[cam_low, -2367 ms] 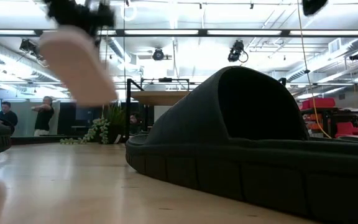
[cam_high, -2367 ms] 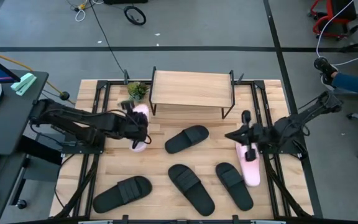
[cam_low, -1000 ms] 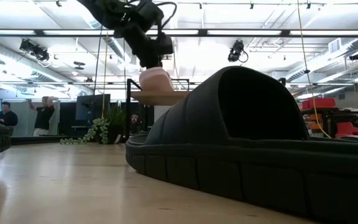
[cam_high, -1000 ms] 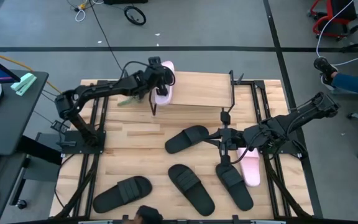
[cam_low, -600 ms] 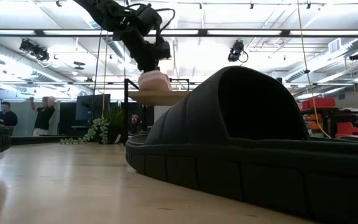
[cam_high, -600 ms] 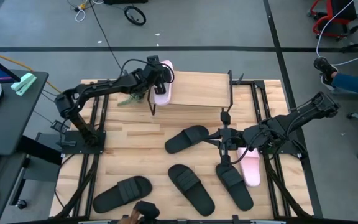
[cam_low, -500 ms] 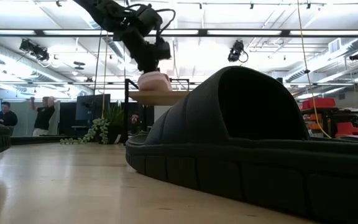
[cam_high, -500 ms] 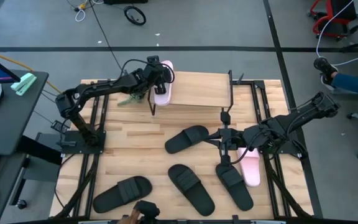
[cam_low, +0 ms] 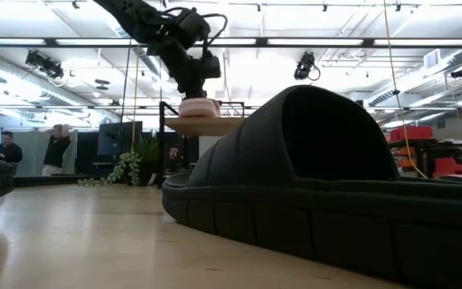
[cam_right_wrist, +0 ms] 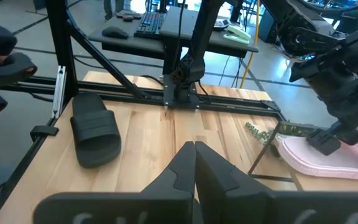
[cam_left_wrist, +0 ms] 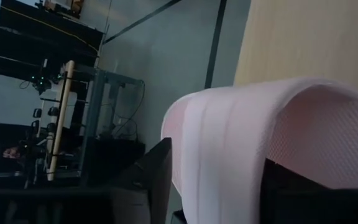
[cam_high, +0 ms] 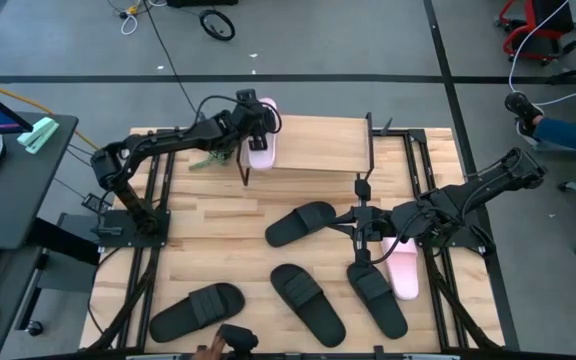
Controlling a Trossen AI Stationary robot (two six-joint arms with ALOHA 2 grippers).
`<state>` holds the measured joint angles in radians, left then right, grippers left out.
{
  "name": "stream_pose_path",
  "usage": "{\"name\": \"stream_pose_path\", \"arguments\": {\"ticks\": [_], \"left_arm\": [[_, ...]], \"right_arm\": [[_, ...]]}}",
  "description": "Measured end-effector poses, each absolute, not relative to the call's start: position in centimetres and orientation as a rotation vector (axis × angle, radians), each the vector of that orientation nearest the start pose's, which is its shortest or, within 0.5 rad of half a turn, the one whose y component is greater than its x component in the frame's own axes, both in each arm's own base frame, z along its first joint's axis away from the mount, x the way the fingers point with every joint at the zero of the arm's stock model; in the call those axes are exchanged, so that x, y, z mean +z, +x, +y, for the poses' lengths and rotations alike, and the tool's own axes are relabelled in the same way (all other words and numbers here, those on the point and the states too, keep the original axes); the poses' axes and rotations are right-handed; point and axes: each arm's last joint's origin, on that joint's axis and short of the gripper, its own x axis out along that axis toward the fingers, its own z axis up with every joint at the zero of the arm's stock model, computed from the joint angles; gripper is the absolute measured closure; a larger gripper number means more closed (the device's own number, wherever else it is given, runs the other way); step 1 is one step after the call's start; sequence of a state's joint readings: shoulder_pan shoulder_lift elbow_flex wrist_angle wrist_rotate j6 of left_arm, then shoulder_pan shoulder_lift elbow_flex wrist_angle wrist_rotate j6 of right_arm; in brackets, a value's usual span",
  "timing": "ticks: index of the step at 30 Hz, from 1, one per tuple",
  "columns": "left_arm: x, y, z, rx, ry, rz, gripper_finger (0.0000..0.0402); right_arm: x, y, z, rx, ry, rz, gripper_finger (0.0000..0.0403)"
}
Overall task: Pick and place slides into the shelf
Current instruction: Put the left pink slide on the shelf, then put the pink slide on the shelf
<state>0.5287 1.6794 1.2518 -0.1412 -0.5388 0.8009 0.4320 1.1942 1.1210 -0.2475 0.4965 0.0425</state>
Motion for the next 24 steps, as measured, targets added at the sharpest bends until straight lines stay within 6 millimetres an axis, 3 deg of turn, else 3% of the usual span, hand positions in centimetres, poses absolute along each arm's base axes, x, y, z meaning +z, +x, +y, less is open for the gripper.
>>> {"name": "stream_pose_path", "arguments": {"ticks": [5,13,16,24], "left_arm": [[26.9,32.3,19.0,0.724,0.755,0.992,0.022],[27.2,33.4,15.3,0.86,0.98,1.176,0.0158],[27.3,34.3,12.9,0.84,1.018,1.155,0.0147],[27.5,35.6,3.6,0.651,1.113,1.035,0.0156]], "right_arm": [[36.2,24.2,9.6,-0.07,-0.101,0.285,0.0389],[36.1,24.2,9.6,-0.07,-0.099,0.286,0.0389],[36.1,24.2,9.6,-0.073,-0.083,0.285,0.0389],[36.2,24.2,9.6,-0.084,-0.001,0.277,0.0389]]}}
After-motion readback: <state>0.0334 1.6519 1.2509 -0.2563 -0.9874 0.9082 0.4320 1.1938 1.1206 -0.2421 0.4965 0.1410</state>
